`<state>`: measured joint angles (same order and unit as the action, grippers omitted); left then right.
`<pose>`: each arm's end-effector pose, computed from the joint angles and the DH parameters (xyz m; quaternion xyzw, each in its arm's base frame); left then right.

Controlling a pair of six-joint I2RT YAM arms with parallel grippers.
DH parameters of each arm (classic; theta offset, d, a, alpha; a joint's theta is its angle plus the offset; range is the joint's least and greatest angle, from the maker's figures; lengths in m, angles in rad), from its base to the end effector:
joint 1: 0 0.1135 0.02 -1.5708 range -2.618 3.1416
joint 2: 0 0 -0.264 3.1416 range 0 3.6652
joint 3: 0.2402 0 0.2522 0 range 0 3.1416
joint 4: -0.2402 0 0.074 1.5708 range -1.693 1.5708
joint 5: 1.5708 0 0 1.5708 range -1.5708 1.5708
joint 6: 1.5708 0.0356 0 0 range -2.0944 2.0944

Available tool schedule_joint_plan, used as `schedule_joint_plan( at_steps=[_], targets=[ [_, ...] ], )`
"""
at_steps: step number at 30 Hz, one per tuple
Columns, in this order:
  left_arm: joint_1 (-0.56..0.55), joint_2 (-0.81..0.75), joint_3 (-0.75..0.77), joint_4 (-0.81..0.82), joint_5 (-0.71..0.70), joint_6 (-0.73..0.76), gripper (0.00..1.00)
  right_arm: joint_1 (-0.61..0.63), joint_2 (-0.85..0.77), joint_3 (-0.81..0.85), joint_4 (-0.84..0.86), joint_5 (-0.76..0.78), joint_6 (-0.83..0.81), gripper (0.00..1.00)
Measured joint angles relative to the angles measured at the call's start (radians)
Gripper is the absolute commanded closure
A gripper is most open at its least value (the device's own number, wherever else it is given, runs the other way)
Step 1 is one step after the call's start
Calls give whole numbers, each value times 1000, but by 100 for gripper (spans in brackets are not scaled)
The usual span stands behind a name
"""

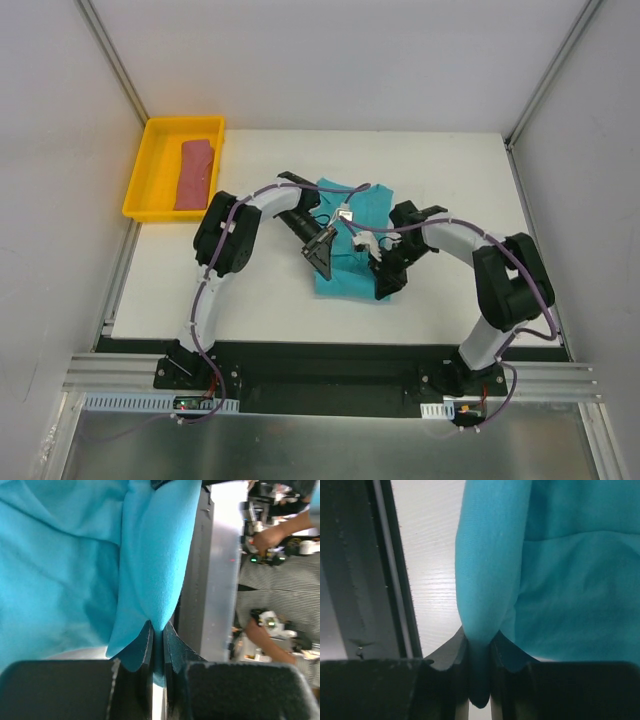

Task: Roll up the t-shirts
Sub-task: Roll the T-shirt to the center of the board.

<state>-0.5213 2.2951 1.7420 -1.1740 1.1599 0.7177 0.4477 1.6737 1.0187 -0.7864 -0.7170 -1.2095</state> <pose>0.3490 -0.2380 0.1464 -0.4494 -0.7038 0.5501 0.0114 0.2521 0.1470 0.1745 -0.7040 0.6149 0.3025 0.1864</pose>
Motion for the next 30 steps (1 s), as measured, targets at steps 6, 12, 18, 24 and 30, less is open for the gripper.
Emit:
schedule_joint_plan(
  at_steps=[6, 12, 18, 24, 30],
  targets=[
    [13, 73, 52, -72, 22, 13, 98, -69, 183, 126, -175, -103, -47, 91],
    [39, 135, 119, -93, 34, 7, 96, -124, 396, 292, -359, -174, -109, 91],
    [58, 177, 141, -95, 20, -5, 74, -146, 569, 439, -462, -196, -169, 90],
    [119, 165, 140, -6, -97, -96, 60, -161, 743, 614, -623, -210, -111, 90],
    [158, -82, 22, 152, -253, -113, 52, -171, 792, 662, -666, -215, -35, 90]
  ],
)
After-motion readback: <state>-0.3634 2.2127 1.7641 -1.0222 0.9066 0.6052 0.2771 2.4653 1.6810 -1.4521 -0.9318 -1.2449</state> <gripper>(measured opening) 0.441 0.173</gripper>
